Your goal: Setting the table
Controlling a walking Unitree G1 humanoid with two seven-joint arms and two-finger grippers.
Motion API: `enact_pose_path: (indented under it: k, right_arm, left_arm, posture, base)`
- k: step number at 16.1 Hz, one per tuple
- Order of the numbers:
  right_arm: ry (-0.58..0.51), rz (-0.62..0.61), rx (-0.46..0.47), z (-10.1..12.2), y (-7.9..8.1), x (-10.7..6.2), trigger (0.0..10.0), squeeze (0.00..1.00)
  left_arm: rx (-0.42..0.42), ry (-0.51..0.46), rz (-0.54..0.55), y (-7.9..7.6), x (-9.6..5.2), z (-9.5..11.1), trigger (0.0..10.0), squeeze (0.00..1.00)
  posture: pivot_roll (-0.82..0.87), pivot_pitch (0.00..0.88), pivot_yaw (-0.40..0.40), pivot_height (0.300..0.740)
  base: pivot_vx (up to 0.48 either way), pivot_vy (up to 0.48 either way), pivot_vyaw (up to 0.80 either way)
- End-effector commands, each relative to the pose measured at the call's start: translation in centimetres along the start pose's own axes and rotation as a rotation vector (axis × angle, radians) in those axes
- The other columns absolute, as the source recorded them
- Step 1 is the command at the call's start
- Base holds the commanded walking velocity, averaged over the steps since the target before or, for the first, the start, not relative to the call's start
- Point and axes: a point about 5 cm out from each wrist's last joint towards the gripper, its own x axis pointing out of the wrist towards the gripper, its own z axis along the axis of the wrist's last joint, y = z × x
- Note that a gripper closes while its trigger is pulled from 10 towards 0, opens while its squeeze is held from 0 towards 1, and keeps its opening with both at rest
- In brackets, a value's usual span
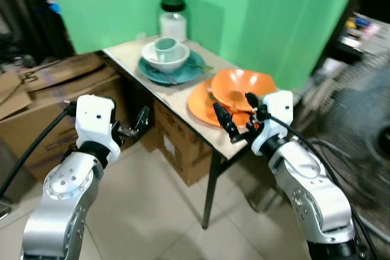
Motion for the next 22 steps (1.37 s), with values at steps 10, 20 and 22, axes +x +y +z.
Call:
enact_pose_path:
  k: [10,20,22]
  right_arm:
    - [0.184,-0.153,0.025,1.5,-2.1,1.3,10.0,0.00]
    - [0.531,-0.224,0.089,3.3,-4.2,6.4,10.0,0.00]
    - [0.577,-0.232,0.096,2.8,-4.6,6.8,10.0,0.00]
  left_arm:
    - [0.048,0.013,-0.113,-0.8,0.3,0.2,10.0,0.00]
    - [0.131,0.146,-0.532,-2.2,-0.1,-0.8,10.0,0.00]
    - [0.104,0.148,-0.571,-2.5,-0.2,-0.7,10.0,0.00]
  posture:
    - [0.22,0.000,0.008,0.740]
    - [0.18,0.000,0.024,0.740]
    - [0.18,0.000,0.021,0.740]
  base:
    - [0.311,0.000,0.00]
    - [0.027,0.000,0.00]
    - [0.000,0.000,0.00]
